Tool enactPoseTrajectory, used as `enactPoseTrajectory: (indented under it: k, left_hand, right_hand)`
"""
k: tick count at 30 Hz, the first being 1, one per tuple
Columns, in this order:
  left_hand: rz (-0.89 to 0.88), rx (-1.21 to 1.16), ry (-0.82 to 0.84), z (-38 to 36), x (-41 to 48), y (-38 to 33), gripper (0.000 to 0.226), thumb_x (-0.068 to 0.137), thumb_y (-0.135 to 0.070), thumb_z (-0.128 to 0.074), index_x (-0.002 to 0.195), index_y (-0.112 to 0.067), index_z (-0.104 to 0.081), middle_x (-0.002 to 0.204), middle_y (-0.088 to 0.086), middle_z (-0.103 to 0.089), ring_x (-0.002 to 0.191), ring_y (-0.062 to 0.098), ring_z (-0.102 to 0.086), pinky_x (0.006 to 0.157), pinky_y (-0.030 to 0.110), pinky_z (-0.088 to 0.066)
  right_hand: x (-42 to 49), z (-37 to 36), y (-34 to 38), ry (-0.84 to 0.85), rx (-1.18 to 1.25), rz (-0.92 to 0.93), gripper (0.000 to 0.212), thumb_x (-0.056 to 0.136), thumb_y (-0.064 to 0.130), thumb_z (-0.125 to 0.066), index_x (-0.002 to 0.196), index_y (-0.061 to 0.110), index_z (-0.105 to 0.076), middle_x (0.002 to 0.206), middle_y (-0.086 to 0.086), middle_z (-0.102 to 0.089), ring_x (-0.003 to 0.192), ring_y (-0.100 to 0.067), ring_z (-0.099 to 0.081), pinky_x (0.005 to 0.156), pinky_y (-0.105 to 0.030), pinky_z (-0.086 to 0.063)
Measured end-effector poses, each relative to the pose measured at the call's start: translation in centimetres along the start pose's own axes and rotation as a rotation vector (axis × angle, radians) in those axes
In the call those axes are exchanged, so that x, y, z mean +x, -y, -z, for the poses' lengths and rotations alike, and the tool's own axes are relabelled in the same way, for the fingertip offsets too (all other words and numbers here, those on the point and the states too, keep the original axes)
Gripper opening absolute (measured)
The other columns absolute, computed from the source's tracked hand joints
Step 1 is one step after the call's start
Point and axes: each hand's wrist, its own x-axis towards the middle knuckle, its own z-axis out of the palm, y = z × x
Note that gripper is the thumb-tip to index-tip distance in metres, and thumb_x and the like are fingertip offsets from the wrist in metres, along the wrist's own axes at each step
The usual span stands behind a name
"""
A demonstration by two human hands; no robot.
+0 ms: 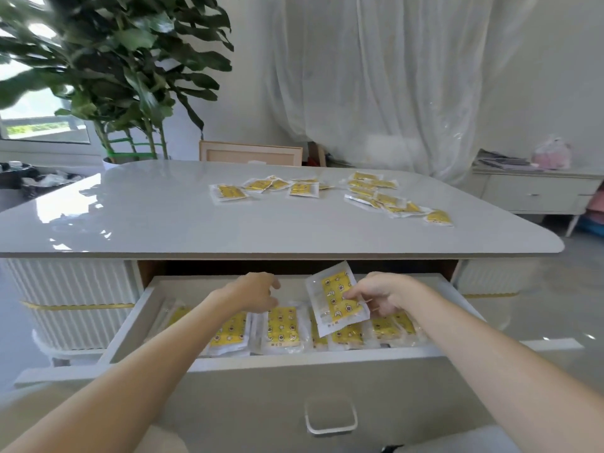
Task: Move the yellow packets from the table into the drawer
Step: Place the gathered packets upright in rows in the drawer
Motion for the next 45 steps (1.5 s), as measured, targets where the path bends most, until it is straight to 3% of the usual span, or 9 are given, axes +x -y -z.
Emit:
enactPoseTrajectory:
  k: [5, 8, 13, 18, 24, 30, 35, 41, 45]
  left_hand:
    - [-0.088, 0.029, 0.042, -2.1, 0.5, -2.4, 0.044, 0.095, -0.023, -0.048, 0.139, -0.021, -0.042, 0.138, 0.001, -0.05, 0.122, 0.019, -0.052, 0.101, 0.034, -0.045]
    - [-0.091, 0.052, 0.066, -3.0, 0.9, -2.9, 0.043, 0.095, -0.022, -0.047, 0.138, -0.022, -0.043, 0.139, 0.001, -0.048, 0.121, 0.02, -0.052, 0.1, 0.034, -0.045]
    - [-0.093, 0.094, 0.091, -3.6, 1.3, -2.6, 0.043, 0.096, -0.026, -0.046, 0.139, -0.022, -0.043, 0.141, -0.001, -0.047, 0.127, 0.019, -0.046, 0.103, 0.033, -0.042]
    - [-0.08, 0.105, 0.098, -3.8, 1.6, -2.5, 0.045, 0.094, -0.022, -0.047, 0.139, -0.023, -0.042, 0.141, 0.0, -0.046, 0.127, 0.02, -0.047, 0.102, 0.033, -0.043]
    - [-0.122, 0.137, 0.177, -4.0, 1.2, -3.4, 0.051, 0.096, -0.025, -0.046, 0.145, -0.023, -0.033, 0.149, 0.001, -0.035, 0.136, 0.02, -0.036, 0.109, 0.032, -0.033]
    - [-0.134, 0.27, 0.311, -4.5, 0.5, -3.9, 0.052, 0.098, -0.029, -0.042, 0.148, -0.028, -0.027, 0.155, -0.003, -0.026, 0.141, 0.02, -0.028, 0.113, 0.034, -0.026]
    - [-0.126, 0.4, 0.386, -4.4, 0.2, -3.6, 0.052, 0.099, -0.031, -0.037, 0.15, -0.027, -0.025, 0.159, -0.006, -0.014, 0.146, 0.022, -0.019, 0.114, 0.042, -0.022]
    - [-0.09, 0.318, 0.388, -4.3, 0.6, -2.7, 0.054, 0.097, -0.029, -0.037, 0.149, -0.029, -0.024, 0.157, -0.006, -0.022, 0.144, 0.021, -0.023, 0.115, 0.038, -0.024]
    - [-0.129, 0.265, 0.336, -3.9, 0.1, -3.2, 0.035, 0.097, -0.02, -0.037, 0.13, -0.015, -0.047, 0.141, 0.008, -0.044, 0.121, 0.028, -0.047, 0.097, 0.034, -0.037]
  right_hand:
    - [0.4, 3.4, -4.1, -0.137, 0.0, -0.08, 0.02, 0.087, 0.009, -0.066, 0.105, 0.003, -0.061, 0.115, -0.016, -0.068, 0.095, -0.028, -0.065, 0.089, -0.037, -0.053]
    - [0.2, 3.3, -4.5, -0.122, 0.039, -0.09, 0.004, 0.09, 0.003, -0.063, 0.091, 0.003, -0.059, 0.096, -0.013, -0.068, 0.076, -0.022, -0.063, 0.065, -0.027, -0.053]
    - [1.1, 1.6, -3.3, -0.023, 0.067, -0.066, 0.01, 0.089, -0.003, -0.061, 0.099, -0.002, -0.06, 0.111, -0.017, -0.063, 0.089, -0.022, -0.059, 0.078, -0.028, -0.052]
    - [1.9, -0.2, -2.4, 0.012, 0.008, -0.053, 0.036, 0.088, -0.004, -0.061, 0.123, -0.008, -0.053, 0.127, -0.02, -0.059, 0.09, -0.022, -0.06, 0.065, -0.023, -0.054]
    - [1.0, -0.9, -2.5, -0.145, -0.261, 0.082, 0.047, 0.082, -0.006, -0.068, 0.124, 0.007, -0.051, 0.112, -0.011, -0.06, 0.072, -0.017, -0.067, 0.054, -0.021, -0.055]
    - [0.1, -1.3, -2.7, -0.15, -0.411, 0.158, 0.049, 0.079, -0.007, -0.07, 0.125, 0.008, -0.061, 0.13, -0.012, -0.056, 0.1, -0.026, -0.067, 0.081, -0.029, -0.059]
    - [0.4, -1.6, -2.5, -0.096, -0.432, 0.18, 0.049, 0.08, -0.005, -0.07, 0.127, 0.007, -0.061, 0.13, -0.013, -0.057, 0.1, -0.025, -0.068, 0.081, -0.029, -0.059]
    - [0.4, -1.6, -2.4, -0.044, -0.438, 0.203, 0.049, 0.083, -0.001, -0.069, 0.131, 0.005, -0.057, 0.136, -0.01, -0.055, 0.1, -0.02, -0.067, 0.074, -0.02, -0.057]
    - [0.1, -1.4, -2.5, -0.035, -0.405, 0.212, 0.049, 0.085, -0.001, -0.066, 0.132, 0.006, -0.056, 0.128, -0.011, -0.06, 0.101, -0.02, -0.067, 0.079, -0.025, -0.058]
